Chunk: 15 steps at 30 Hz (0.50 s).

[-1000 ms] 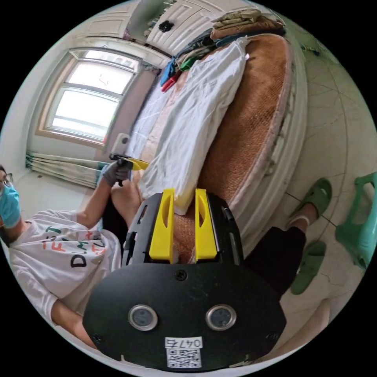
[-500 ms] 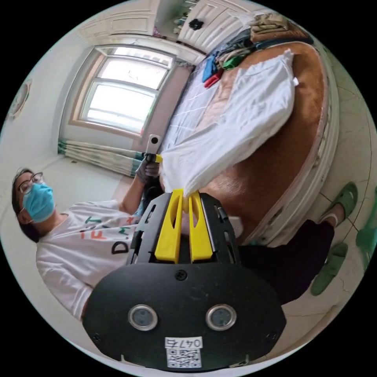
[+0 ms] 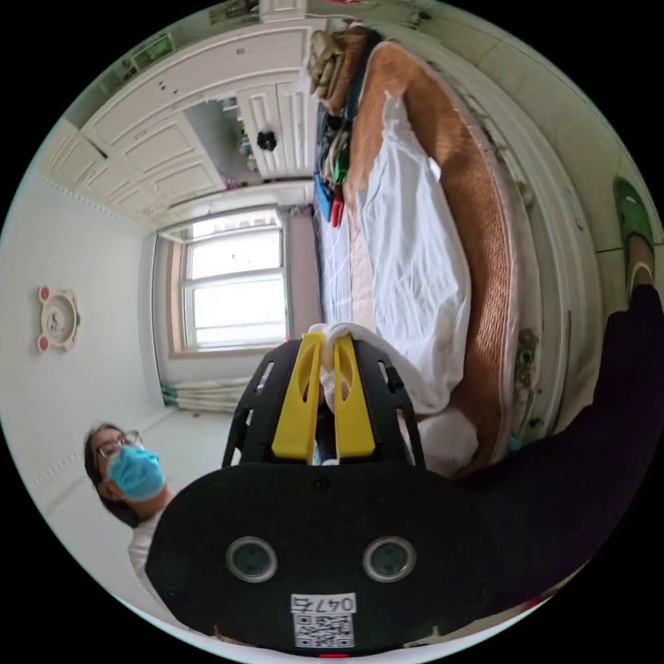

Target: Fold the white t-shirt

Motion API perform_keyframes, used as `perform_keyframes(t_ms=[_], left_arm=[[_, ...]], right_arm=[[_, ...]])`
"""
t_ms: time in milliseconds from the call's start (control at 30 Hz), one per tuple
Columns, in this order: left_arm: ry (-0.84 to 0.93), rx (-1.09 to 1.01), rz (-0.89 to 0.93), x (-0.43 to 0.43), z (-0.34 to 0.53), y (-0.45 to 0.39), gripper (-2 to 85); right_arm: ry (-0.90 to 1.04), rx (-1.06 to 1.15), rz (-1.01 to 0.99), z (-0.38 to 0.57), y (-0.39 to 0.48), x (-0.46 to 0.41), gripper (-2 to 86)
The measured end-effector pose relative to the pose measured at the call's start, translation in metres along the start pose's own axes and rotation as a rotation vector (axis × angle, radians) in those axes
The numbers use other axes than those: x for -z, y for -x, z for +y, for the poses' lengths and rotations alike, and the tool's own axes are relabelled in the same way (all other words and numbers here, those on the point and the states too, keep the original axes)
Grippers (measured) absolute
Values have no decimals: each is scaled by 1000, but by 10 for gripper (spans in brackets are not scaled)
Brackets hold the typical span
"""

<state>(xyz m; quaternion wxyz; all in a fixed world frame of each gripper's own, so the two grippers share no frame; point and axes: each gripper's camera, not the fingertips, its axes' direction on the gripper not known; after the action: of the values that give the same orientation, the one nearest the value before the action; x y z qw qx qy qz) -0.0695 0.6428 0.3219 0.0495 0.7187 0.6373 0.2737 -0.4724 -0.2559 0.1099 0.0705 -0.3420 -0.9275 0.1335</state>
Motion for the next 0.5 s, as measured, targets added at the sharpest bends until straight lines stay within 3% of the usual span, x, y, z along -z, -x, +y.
perform_keyframes(t_ms=[133, 233, 300, 367, 500], left_arm=[[-72, 91, -31, -19, -31, 25, 155], [-61, 15, -13, -15, -27, 15, 183], [-35, -92, -119, -10, -17, -4, 184], [87, -230, -339, -25, -5, -29, 183], [321, -328, -528, -91, 11, -41, 179]], right_arm=[[-81, -93, -1, -35, -10, -8, 113], [-115, -37, 21, -37, 9, 5, 111], [-106, 57, 70, -31, 29, 15, 93], [-44, 220, 223, -21, 58, 16, 77], [159, 421, 486, -5, 90, -30, 74]])
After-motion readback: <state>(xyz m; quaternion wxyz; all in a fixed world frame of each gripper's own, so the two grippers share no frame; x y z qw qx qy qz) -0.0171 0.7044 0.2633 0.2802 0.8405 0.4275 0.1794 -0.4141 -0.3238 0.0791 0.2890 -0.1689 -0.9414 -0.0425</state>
